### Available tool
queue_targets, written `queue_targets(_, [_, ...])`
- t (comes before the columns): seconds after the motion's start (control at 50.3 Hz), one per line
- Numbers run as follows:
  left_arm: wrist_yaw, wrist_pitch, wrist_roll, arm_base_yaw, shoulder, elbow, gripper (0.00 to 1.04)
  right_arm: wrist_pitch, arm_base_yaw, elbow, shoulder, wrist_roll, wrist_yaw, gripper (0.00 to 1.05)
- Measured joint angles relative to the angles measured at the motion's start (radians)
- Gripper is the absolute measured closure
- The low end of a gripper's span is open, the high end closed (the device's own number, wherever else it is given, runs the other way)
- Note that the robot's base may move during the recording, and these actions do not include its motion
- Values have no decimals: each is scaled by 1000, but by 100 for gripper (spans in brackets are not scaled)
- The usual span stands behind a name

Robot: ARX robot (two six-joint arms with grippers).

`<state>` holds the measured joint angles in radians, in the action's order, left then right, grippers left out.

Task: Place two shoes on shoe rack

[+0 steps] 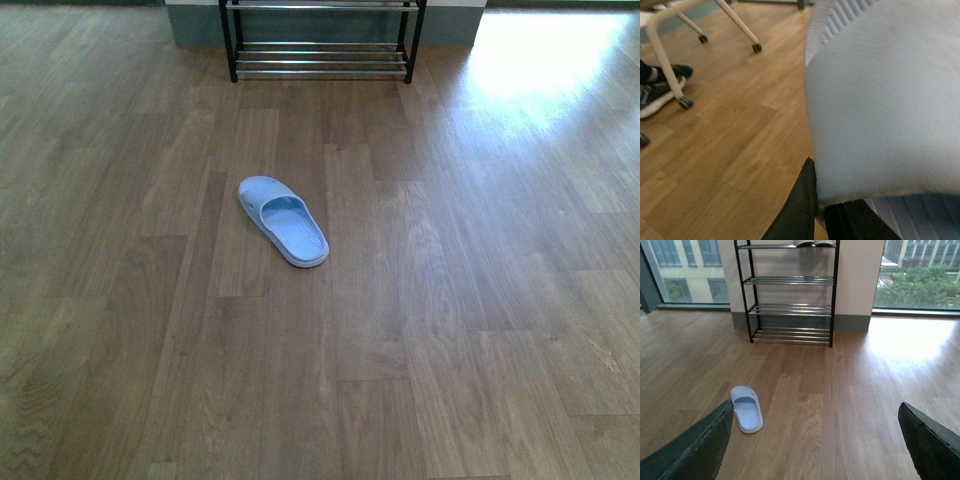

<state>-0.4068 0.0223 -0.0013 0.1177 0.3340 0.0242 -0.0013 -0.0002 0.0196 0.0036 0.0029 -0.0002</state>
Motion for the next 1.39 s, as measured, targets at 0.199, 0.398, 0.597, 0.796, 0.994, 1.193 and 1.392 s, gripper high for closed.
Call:
queue_targets(0.199, [196, 63, -16, 174, 218, 19, 103, 0, 0, 0, 0, 0, 0, 9])
queue_targets(0.398, [194, 42, 69, 124, 216, 26, 103, 0, 0, 0, 0, 0, 1, 9])
queue_targets(0.597, [129, 40, 160, -28, 145, 25, 103, 0, 0, 0, 0, 0, 0, 9])
queue_targets(0.796, [118, -43, 215, -105, 31, 25, 103, 0, 0, 0, 0, 0, 0, 9])
queue_targets(0.994, [111, -44, 219, -106, 24, 25, 103, 0, 0, 0, 0, 0, 0, 9])
queue_targets(1.193, [112, -44, 219, -106, 23, 25, 103, 0, 0, 0, 0, 0, 0, 9])
queue_targets(1.392, [112, -44, 219, -106, 23, 25, 103, 0, 0, 0, 0, 0, 1, 9])
